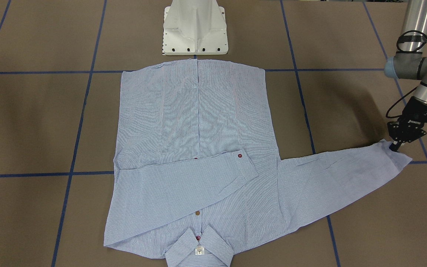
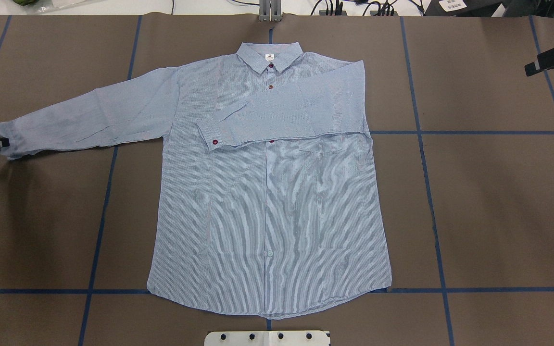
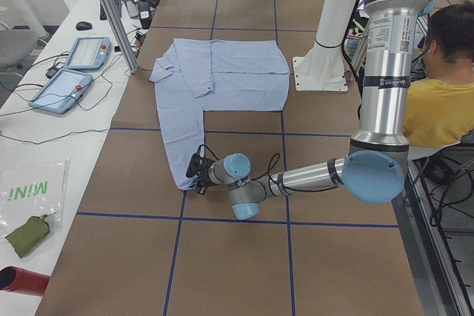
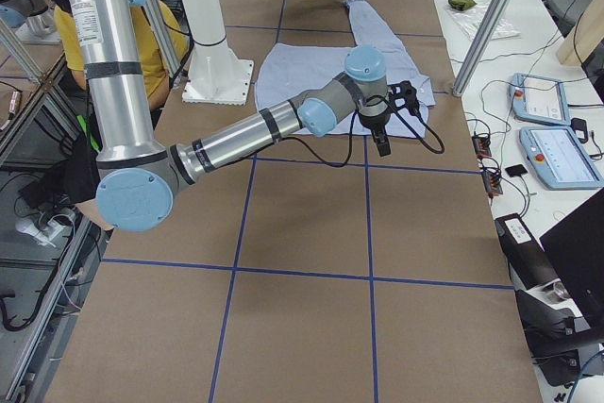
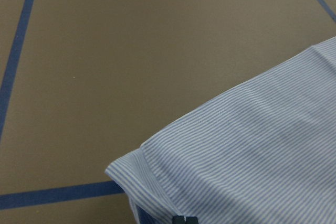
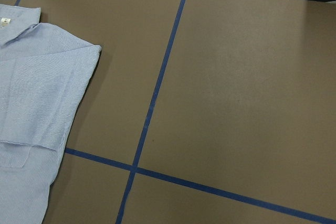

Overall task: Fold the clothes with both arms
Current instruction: 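Grasp the cuff of the other sleeve with the left gripper, then carry the cuff with the left gripper across the shirt body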

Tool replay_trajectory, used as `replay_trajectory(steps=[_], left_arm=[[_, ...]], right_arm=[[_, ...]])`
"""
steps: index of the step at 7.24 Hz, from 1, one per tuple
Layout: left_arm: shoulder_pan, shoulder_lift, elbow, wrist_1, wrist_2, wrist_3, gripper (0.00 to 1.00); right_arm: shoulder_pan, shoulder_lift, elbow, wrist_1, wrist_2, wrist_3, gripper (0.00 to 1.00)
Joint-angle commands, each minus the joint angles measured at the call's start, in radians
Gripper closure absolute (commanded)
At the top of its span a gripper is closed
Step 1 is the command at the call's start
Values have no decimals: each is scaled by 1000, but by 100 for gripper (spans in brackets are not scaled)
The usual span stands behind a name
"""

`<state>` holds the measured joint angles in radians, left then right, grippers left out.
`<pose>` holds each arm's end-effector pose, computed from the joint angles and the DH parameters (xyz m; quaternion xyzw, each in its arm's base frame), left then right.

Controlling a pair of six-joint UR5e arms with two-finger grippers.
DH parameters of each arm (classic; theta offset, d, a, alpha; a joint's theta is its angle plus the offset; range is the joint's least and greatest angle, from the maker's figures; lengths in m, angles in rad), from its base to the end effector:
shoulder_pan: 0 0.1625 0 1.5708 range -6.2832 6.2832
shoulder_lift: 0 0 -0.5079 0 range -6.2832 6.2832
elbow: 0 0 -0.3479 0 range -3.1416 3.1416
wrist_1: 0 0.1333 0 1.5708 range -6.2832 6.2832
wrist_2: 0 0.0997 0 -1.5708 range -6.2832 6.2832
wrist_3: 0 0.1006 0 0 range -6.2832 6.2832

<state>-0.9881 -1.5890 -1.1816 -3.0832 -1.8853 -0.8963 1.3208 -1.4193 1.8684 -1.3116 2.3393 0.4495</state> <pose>0.1689 -0.4420 0.7456 0.3054 0.4569 -0.0462 0.8342 -0.0655 -0.5126 0.5036 0.1816 -0.4405 -0.0428 0.8782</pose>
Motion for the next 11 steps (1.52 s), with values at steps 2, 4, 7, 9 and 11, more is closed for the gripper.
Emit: replay_trajectory(steps=[2,4,7,9,11], left_arm=[[-3,-3,-194,17,-66,4,100],[0,-130,-275,15,-69,-6,100],[154,-375,-263,70,-61,-154,100],[276,-576,-253,316,25,-216,100],[362,-679,-241,439,132,-230,100]], right_arm=[[0,-1,0,0,0,6,0],[-2,-1,0,0,0,8,0],[0,-3,0,0,0,12,0],[-2,-4,-1,0,0,12,0],[0,-4,-2,-2,2,12,0]])
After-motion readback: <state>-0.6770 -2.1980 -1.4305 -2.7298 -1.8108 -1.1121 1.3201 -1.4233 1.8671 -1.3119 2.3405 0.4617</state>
